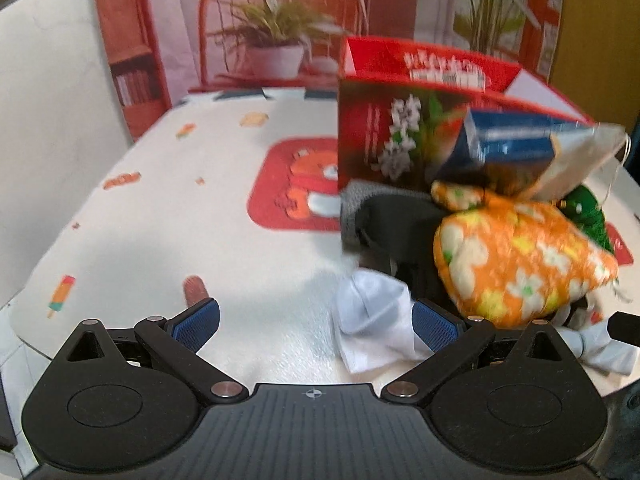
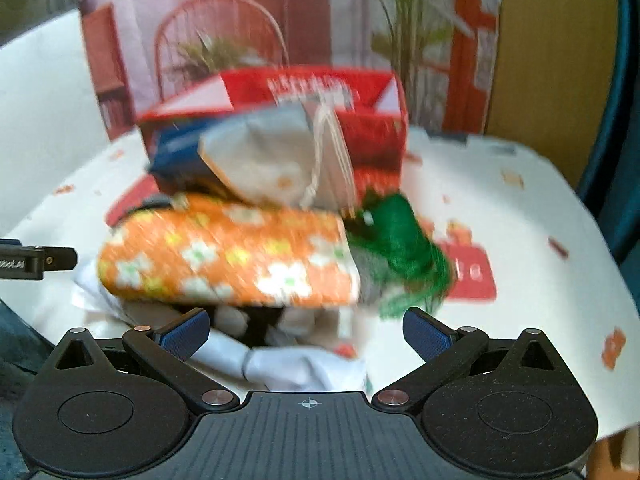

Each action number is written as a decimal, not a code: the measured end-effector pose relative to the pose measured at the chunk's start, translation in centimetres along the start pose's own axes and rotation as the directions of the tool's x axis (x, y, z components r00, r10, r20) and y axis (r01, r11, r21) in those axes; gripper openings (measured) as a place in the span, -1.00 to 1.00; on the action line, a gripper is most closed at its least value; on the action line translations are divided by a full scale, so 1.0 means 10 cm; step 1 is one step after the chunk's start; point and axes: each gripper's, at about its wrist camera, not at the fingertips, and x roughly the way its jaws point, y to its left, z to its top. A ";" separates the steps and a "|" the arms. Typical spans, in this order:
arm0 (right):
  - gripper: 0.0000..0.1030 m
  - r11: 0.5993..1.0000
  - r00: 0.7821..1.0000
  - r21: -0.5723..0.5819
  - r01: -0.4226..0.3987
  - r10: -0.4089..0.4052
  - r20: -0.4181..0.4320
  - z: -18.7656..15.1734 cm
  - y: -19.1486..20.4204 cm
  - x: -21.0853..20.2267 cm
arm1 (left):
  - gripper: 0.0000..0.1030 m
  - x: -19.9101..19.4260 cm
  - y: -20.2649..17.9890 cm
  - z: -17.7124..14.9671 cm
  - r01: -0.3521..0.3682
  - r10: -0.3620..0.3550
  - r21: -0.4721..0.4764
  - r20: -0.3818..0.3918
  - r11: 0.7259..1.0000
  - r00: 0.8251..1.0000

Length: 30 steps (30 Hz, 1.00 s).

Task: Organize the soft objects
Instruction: 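Move the right tool down toward the white socks on the pile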

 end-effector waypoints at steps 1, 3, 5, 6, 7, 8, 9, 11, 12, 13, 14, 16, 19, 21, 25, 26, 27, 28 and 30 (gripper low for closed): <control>0.99 1.000 1.000 0.015 0.005 -0.005 -0.023 -0.02 -0.02 0.05 | 1.00 0.05 0.01 -0.01 0.006 -0.006 -0.004 -0.014 1.000 1.000; 0.99 0.999 0.997 0.046 0.011 -0.008 -0.071 -0.04 -0.07 0.15 | 1.00 0.12 0.03 -0.03 0.011 -0.011 -0.022 -0.041 1.000 0.999; 0.99 0.998 0.995 0.068 0.017 -0.010 -0.102 -0.07 -0.11 0.23 | 1.00 0.20 0.07 -0.06 0.019 -0.022 -0.050 -0.063 0.999 0.998; 0.99 0.997 0.994 0.075 0.019 -0.011 -0.110 -0.08 -0.12 0.25 | 1.00 0.23 0.09 -0.07 0.022 -0.027 -0.065 -0.074 0.998 0.997; 0.99 0.997 0.993 0.078 0.023 -0.014 -0.116 -0.09 -0.13 0.27 | 1.00 0.26 0.12 -0.07 0.025 -0.032 -0.080 -0.088 0.997 0.996; 0.99 0.997 0.992 0.077 0.030 -0.021 -0.122 -0.10 -0.14 0.30 | 1.00 0.29 0.13 -0.08 0.029 -0.038 -0.091 -0.101 0.995 0.994; 0.99 0.997 0.991 0.070 0.037 -0.027 -0.129 -0.10 -0.14 0.33 | 1.00 0.31 0.15 -0.08 0.033 -0.044 -0.101 -0.110 0.994 0.993; 0.99 0.998 0.990 0.056 0.041 -0.033 -0.140 -0.12 -0.12 0.37 | 1.00 0.36 0.15 -0.09 0.036 -0.049 -0.106 -0.122 0.994 0.991; 0.99 0.998 0.989 0.049 0.041 -0.033 -0.144 -0.12 -0.10 0.39 | 1.00 0.37 0.15 -0.09 0.036 -0.049 -0.105 -0.125 0.994 0.991; 0.99 0.998 0.989 0.041 0.041 -0.035 -0.145 -0.13 -0.09 0.41 | 1.00 0.38 0.15 -0.10 0.037 -0.051 -0.103 -0.130 0.994 0.990; 0.99 0.999 0.989 0.034 0.041 -0.036 -0.147 -0.13 -0.08 0.43 | 1.00 0.40 0.14 -0.10 0.038 -0.052 -0.101 -0.136 0.994 0.989; 0.99 0.999 0.989 0.030 0.037 -0.033 -0.146 -0.14 -0.08 0.47 | 1.00 0.44 0.14 -0.11 0.039 -0.054 -0.101 -0.151 0.994 0.987; 0.99 0.998 0.988 0.050 0.024 -0.016 -0.153 -0.15 -0.11 0.49 | 1.00 0.47 0.15 -0.12 0.040 -0.058 -0.107 -0.166 0.993 0.984; 0.99 0.998 0.988 0.066 0.016 -0.005 -0.155 -0.15 -0.13 0.50 | 1.00 0.48 0.15 -0.12 0.036 -0.053 -0.102 -0.165 0.994 0.985; 0.99 0.998 0.989 0.055 0.020 -0.012 -0.150 -0.15 -0.11 0.51 | 1.00 0.54 0.10 -0.11 0.022 -0.034 -0.070 -0.174 0.997 0.984; 0.99 0.998 0.989 0.055 0.019 -0.011 -0.149 -0.15 -0.11 0.52 | 1.00 0.54 0.08 -0.12 0.016 -0.026 -0.058 -0.176 0.998 0.984; 0.99 0.998 0.989 0.058 0.017 -0.009 -0.148 -0.15 -0.11 0.52 | 1.00 0.55 0.07 -0.12 0.011 -0.020 -0.051 -0.176 0.999 0.984; 0.99 0.998 0.989 0.060 0.016 -0.007 -0.147 -0.15 -0.11 0.52 | 1.00 0.55 0.08 -0.12 0.012 -0.022 -0.056 -0.177 0.998 0.984; 0.99 0.998 0.989 0.062 0.015 -0.006 -0.146 -0.15 -0.12 0.52 | 1.00 0.53 0.09 -0.13 0.013 -0.023 -0.058 -0.178 0.998 0.984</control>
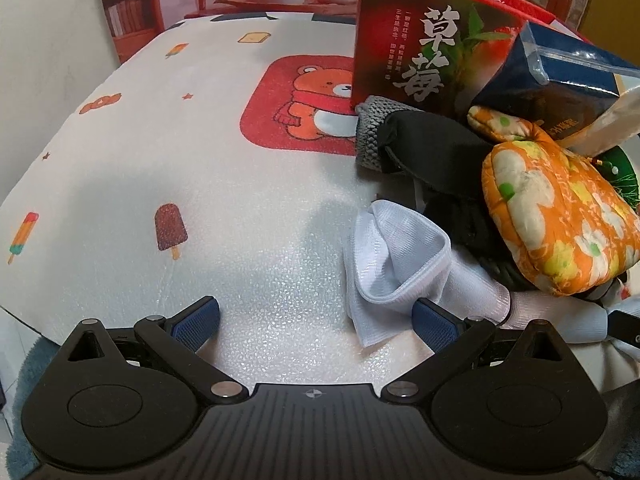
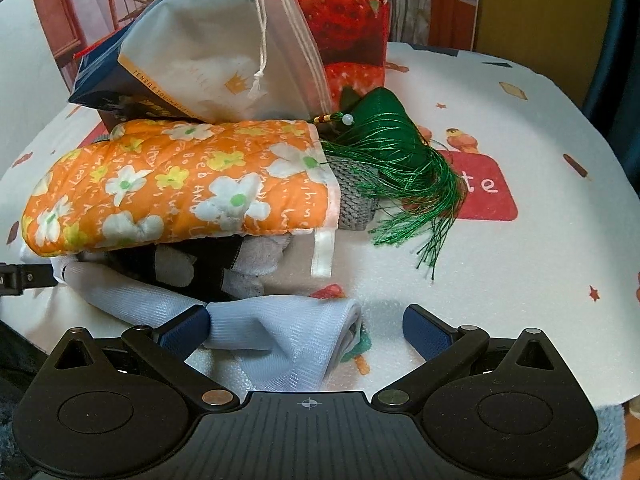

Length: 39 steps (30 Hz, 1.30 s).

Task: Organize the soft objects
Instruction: 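Move the right tool down toward the white socks on the pile, then close the right gripper on the white socks and lift them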

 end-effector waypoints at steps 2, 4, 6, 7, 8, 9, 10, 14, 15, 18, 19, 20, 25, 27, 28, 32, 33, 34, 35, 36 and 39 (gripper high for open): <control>0.99 1.000 1.000 0.002 -0.001 0.001 0.001 0.00 -0.01 0.00 | 1.00 0.00 0.00 0.00 -0.001 0.001 -0.001 0.001 1.000 1.000; 1.00 1.000 1.000 0.001 -0.001 0.001 0.001 0.00 -0.01 0.00 | 1.00 -0.01 0.00 0.00 -0.001 0.001 0.000 0.002 1.000 1.000; 1.00 1.000 1.000 0.001 0.000 0.000 0.000 0.00 -0.01 0.00 | 1.00 -0.01 0.00 0.00 -0.002 0.002 0.001 0.002 1.000 1.000; 0.99 1.000 1.000 0.001 0.000 0.000 0.000 0.00 -0.01 0.00 | 1.00 0.00 -0.01 0.00 -0.003 0.003 0.002 0.002 1.000 1.000; 0.99 1.000 1.000 0.001 0.000 0.000 -0.001 0.00 -0.01 0.00 | 1.00 0.00 0.00 0.00 -0.003 0.003 0.003 0.003 1.000 1.000; 0.99 1.000 1.000 0.001 0.000 0.000 -0.001 0.00 0.00 0.00 | 1.00 0.00 0.00 0.00 -0.003 0.003 0.004 0.004 1.000 1.000; 0.99 1.000 1.000 0.004 -0.001 0.001 -0.005 0.00 0.00 -0.01 | 1.00 -0.01 0.00 0.00 -0.002 0.002 0.004 0.004 1.000 1.000; 0.99 1.000 1.000 -0.006 -0.008 0.008 -0.005 0.01 -0.01 -0.12 | 1.00 -0.01 0.00 -0.01 -0.002 0.002 0.005 0.005 1.000 1.000; 0.99 1.000 1.000 -0.024 -0.011 0.011 -0.007 0.02 0.01 -0.16 | 1.00 -0.01 0.00 0.00 -0.001 0.001 0.005 0.004 1.000 1.000; 0.99 0.996 1.000 -0.086 -0.022 0.020 -0.023 0.01 0.08 -0.24 | 1.00 -0.01 0.00 -0.01 0.001 -0.001 0.007 0.004 1.000 1.000; 0.99 0.995 1.000 -0.099 -0.021 0.018 -0.025 0.00 0.10 -0.25 | 1.00 -0.01 0.00 -0.01 0.002 -0.002 0.008 0.004 1.000 1.000; 0.99 0.994 1.000 -0.105 -0.018 0.015 -0.027 -0.01 0.10 -0.25 | 1.00 -0.01 0.00 -0.01 0.004 -0.004 0.009 0.004 1.000 1.000; 0.39 0.999 0.999 -0.046 -0.009 0.007 -0.047 0.00 0.01 -0.22 | 1.00 -0.01 0.00 0.00 0.009 -0.009 0.014 0.005 1.000 1.000; 0.15 1.000 0.998 0.001 -0.013 0.013 -0.067 -0.01 -0.07 -0.18 | 1.00 0.00 0.00 0.00 0.010 -0.010 0.013 0.006 1.000 1.000; -0.06 1.000 0.999 0.018 -0.007 0.008 -0.051 -0.02 -0.10 -0.20 | 1.00 0.00 0.00 0.00 0.012 -0.012 0.011 0.006 1.000 1.000; -0.54 0.996 0.998 0.071 -0.055 0.055 -0.009 -0.02 -0.19 -0.24 | 0.95 -0.06 0.07 0.01 0.084 -0.084 -0.020 0.006 0.996 0.996; -0.54 0.996 0.999 0.069 -0.054 0.055 0.001 -0.02 -0.19 -0.25 | 0.95 -0.09 0.09 0.00 0.119 -0.119 -0.034 0.015 0.992 0.993; -0.54 0.996 0.998 0.064 -0.055 0.054 0.014 -0.02 -0.18 -0.27 | 0.92 -0.13 0.12 -0.01 0.156 -0.155 -0.049 0.027 0.986 0.988; -0.51 0.997 0.998 0.055 -0.061 0.060 0.024 -0.02 -0.18 -0.28 | 0.91 -0.17 0.15 -0.01 0.181 -0.179 -0.061 0.037 0.982 0.983; -0.43 0.997 0.998 0.045 -0.065 0.064 0.027 -0.01 -0.16 -0.29 | 0.91 -0.20 0.16 -0.02 0.198 -0.195 -0.069 0.053 0.978 0.979; -0.20 0.996 0.996 0.017 -0.083 0.082 0.047 -0.02 -0.11 -0.30 | 0.91 -0.29 0.17 -0.02 0.226 -0.219 -0.069 0.096 0.972 0.971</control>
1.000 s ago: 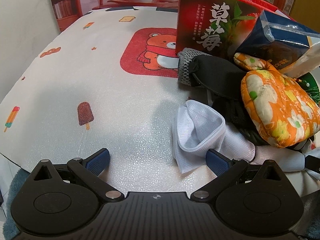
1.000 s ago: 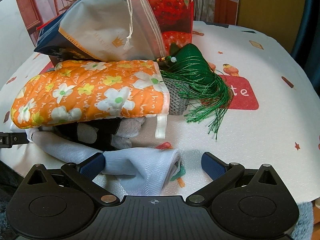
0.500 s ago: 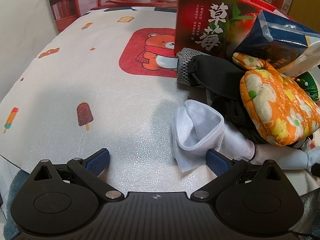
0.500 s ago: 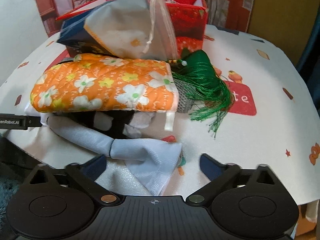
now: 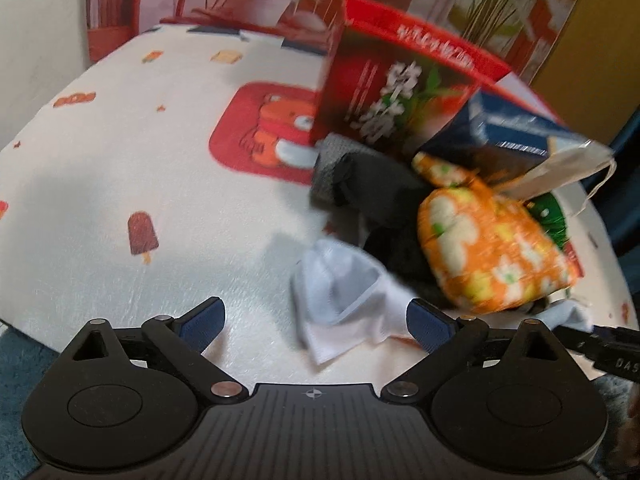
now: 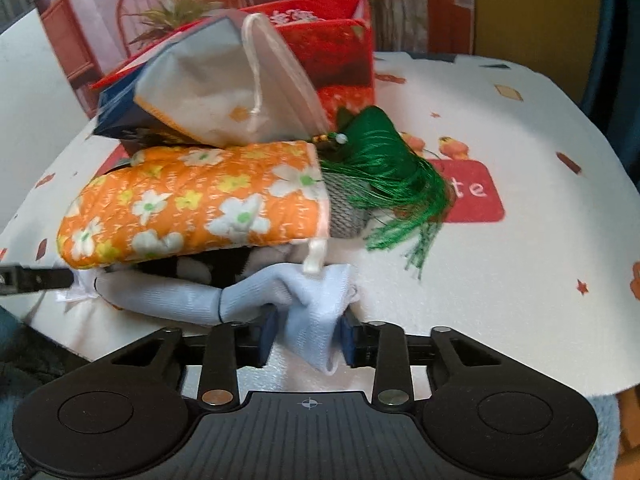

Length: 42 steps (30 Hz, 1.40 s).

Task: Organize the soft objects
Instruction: 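Close the right gripper on the white socks and lift them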

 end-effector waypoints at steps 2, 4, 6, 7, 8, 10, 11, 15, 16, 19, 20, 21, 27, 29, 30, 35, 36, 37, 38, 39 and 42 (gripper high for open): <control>0.01 1.000 1.000 -0.009 -0.012 0.013 0.022 0.00 0.02 -0.01 | 0.90 -0.02 -0.02 0.00 0.025 -0.025 0.004 0.016 1.000 1.000; 0.07 1.000 0.999 -0.009 -0.020 0.020 0.040 0.01 0.03 -0.01 | 0.90 -0.02 -0.05 0.01 0.045 -0.045 0.013 0.019 0.999 0.999; 0.07 1.000 0.999 0.001 -0.021 0.021 0.043 0.01 0.01 0.02 | 0.86 0.01 -0.09 0.00 0.039 -0.040 0.032 0.011 0.999 0.999; 0.07 1.000 0.999 0.011 -0.025 0.025 0.043 0.01 0.00 0.03 | 0.74 0.04 -0.10 0.00 0.038 -0.038 0.040 0.008 0.999 0.999; 0.07 0.999 0.999 0.025 -0.030 0.029 0.042 0.01 -0.02 0.04 | 0.57 0.06 -0.10 0.00 0.040 -0.040 0.042 0.006 0.998 0.999; 0.06 0.998 0.998 0.052 -0.040 0.038 0.045 0.00 -0.07 0.07 | 0.34 0.09 -0.09 0.00 0.048 -0.048 0.035 -0.004 0.998 0.999; 0.06 0.997 0.998 0.064 -0.045 0.042 0.049 0.00 -0.09 0.07 | 0.19 0.11 -0.08 0.00 0.062 -0.062 0.031 -0.010 0.998 0.998; 0.05 0.993 0.997 0.099 -0.062 0.056 0.057 -0.01 -0.16 0.08 | -0.13 0.13 -0.08 -0.03 0.098 -0.098 0.030 -0.023 0.995 0.995; -0.01 0.992 0.997 0.104 -0.066 0.061 0.054 -0.02 -0.16 0.08 | -0.22 0.13 -0.09 -0.03 0.101 -0.100 0.035 -0.023 0.994 0.995; -0.15 0.991 0.996 0.106 -0.079 0.074 0.051 -0.02 -0.15 0.09 | -0.30 0.13 -0.09 -0.04 0.104 -0.103 0.040 -0.023 0.994 0.994; -0.18 0.991 0.996 0.104 -0.081 0.076 0.053 -0.02 -0.15 0.09 | -0.34 0.13 -0.09 -0.04 0.104 -0.103 0.039 -0.021 0.994 0.994; -0.26 0.991 0.995 0.105 -0.085 0.079 0.057 -0.02 -0.14 0.08 | -0.36 0.12 -0.08 -0.04 0.106 -0.106 0.037 -0.019 0.994 0.994; -0.73 0.993 0.992 0.073 -0.088 0.081 0.099 -0.01 -0.07 -0.06 | -0.68 -0.06 -0.14 -0.03 0.094 -0.097 0.076 0.042 0.993 0.994; -0.84 0.996 0.988 0.041 -0.084 0.078 0.132 -0.01 -0.02 -0.15 | -0.72 -0.19 -0.17 -0.02 0.069 -0.078 0.095 0.093 0.993 0.993; -0.85 0.996 0.985 0.030 -0.089 0.083 0.149 0.00 -0.01 -0.18 | -0.73 -0.25 -0.17 -0.01 0.063 -0.074 0.098 0.119 0.993 0.990; -0.86 0.991 0.960 0.003 -0.134 0.129 0.249 0.06 0.03 -0.42 | -0.76 -0.58 -0.21 0.04 0.039 -0.064 0.112 0.235 0.993 0.970; -0.86 0.990 0.954 0.000 -0.143 0.138 0.265 0.07 0.04 -0.46 | -0.76 -0.64 -0.23 0.05 0.038 -0.068 0.121 0.255 0.992 0.965; -0.86 0.988 0.949 -0.003 -0.151 0.146 0.279 0.10 0.04 -0.50 | -0.76 -0.70 -0.25 0.06 0.039 -0.073 0.128 0.273 0.991 0.959; -0.86 0.988 0.944 -0.008 -0.156 0.151 0.294 0.11 0.05 -0.54 | -0.76 -0.77 -0.26 0.08 0.042 -0.080 0.134 0.293 0.990 0.953; -0.86 0.988 0.939 -0.014 -0.157 0.154 0.308 0.13 0.06 -0.58 | -0.76 -0.82 -0.27 0.09 0.045 -0.087 0.139 0.313 0.989 0.946; -0.86 0.985 0.922 -0.022 -0.169 0.166 0.349 0.21 0.06 -0.71 | -0.76 -1.01 -0.32 0.18 0.057 -0.110 0.150 0.368 0.987 0.923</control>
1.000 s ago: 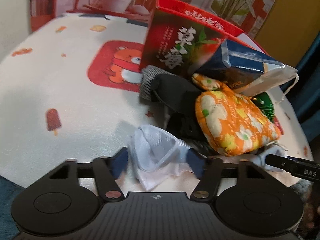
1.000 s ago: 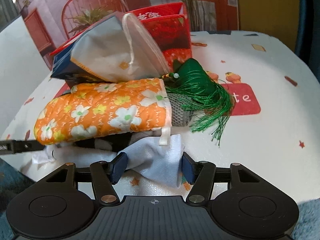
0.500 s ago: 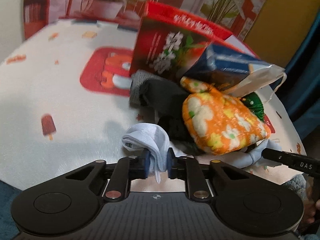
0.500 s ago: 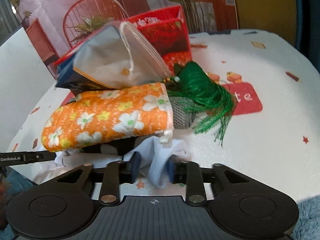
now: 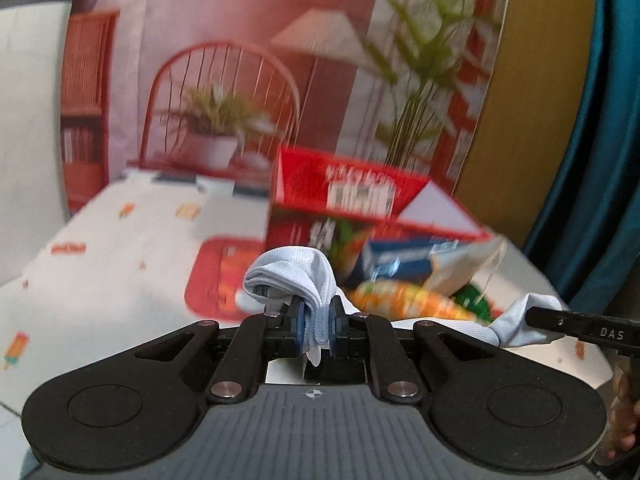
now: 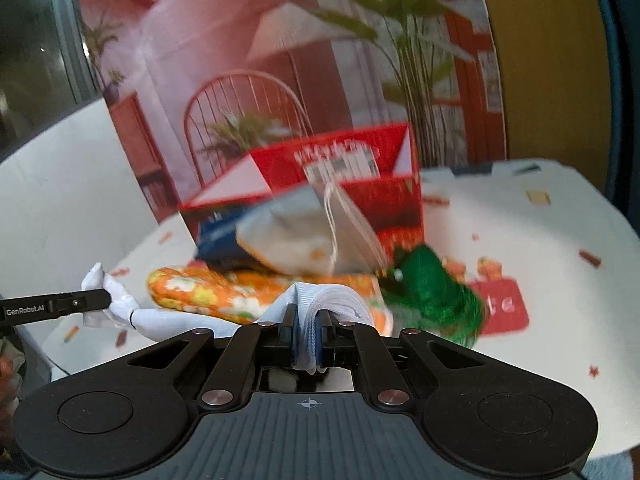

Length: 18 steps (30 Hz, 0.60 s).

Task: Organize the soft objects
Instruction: 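Carry the white socks into the red box and open the right gripper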

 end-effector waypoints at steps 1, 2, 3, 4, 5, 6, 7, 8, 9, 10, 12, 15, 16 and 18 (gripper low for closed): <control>-0.86 1.000 1.000 0.001 -0.006 0.006 0.015 0.04 0.01 -0.03 | -0.76 -0.03 -0.02 0.05 0.005 -0.005 0.003 0.017 1.000 1.000; -0.86 1.000 0.999 0.001 -0.012 0.012 0.032 0.10 0.01 -0.06 | -0.76 -0.06 -0.05 0.10 0.008 -0.009 0.007 0.035 1.000 0.999; -0.86 1.000 0.999 -0.002 -0.017 0.017 0.048 0.15 0.02 -0.09 | -0.76 -0.09 -0.07 0.16 0.009 -0.010 0.016 0.055 1.000 0.998; -0.86 1.000 0.998 -0.010 -0.021 0.022 0.065 0.21 0.04 -0.12 | -0.76 -0.11 -0.10 0.21 0.008 -0.010 0.028 0.073 1.000 0.997; -0.86 1.000 0.996 -0.019 -0.023 0.024 0.080 0.26 0.05 -0.14 | -0.76 -0.13 -0.12 0.27 0.007 -0.010 0.041 0.088 0.999 0.996; -0.86 0.999 0.995 -0.030 -0.025 0.027 0.095 0.32 0.07 -0.16 | -0.76 -0.13 -0.16 0.33 0.006 -0.011 0.050 0.099 0.999 0.995; -0.86 0.999 0.994 -0.040 -0.026 0.030 0.108 0.38 0.09 -0.18 | -0.76 -0.12 -0.18 0.38 0.008 -0.014 0.052 0.105 0.999 0.994; -0.86 0.998 0.992 -0.048 -0.028 0.033 0.118 0.44 0.10 -0.19 | -0.76 -0.11 -0.19 0.43 0.015 -0.020 0.047 0.108 0.999 0.994; -0.86 0.998 0.991 -0.055 -0.030 0.037 0.126 0.51 0.11 -0.18 | -0.76 -0.10 -0.18 0.48 0.026 -0.030 0.037 0.106 0.999 0.994; -0.86 0.998 0.991 -0.061 -0.031 0.039 0.131 0.57 0.11 -0.17 | -0.76 -0.06 -0.18 0.54 0.036 -0.038 0.026 0.102 0.999 0.994; -0.86 0.997 0.990 -0.068 -0.033 0.042 0.132 0.71 0.09 -0.12 | -0.76 0.04 -0.18 0.66 0.043 -0.045 0.022 0.097 0.999 0.994; -0.86 0.996 0.989 -0.083 -0.030 0.042 0.142 0.92 0.05 -0.02 | -0.76 0.18 -0.20 0.81 0.028 -0.033 0.051 0.107 0.998 0.994; -0.86 0.995 0.988 -0.091 -0.027 0.041 0.148 0.99 0.04 0.02 | -0.76 0.24 -0.21 0.86 0.028 -0.033 0.051 0.105 0.998 0.994; -0.86 0.995 0.987 -0.095 -0.023 0.038 0.156 1.13 0.00 0.11 | -0.76 0.35 -0.21 0.96 0.032 -0.037 0.046 0.100 0.998 0.994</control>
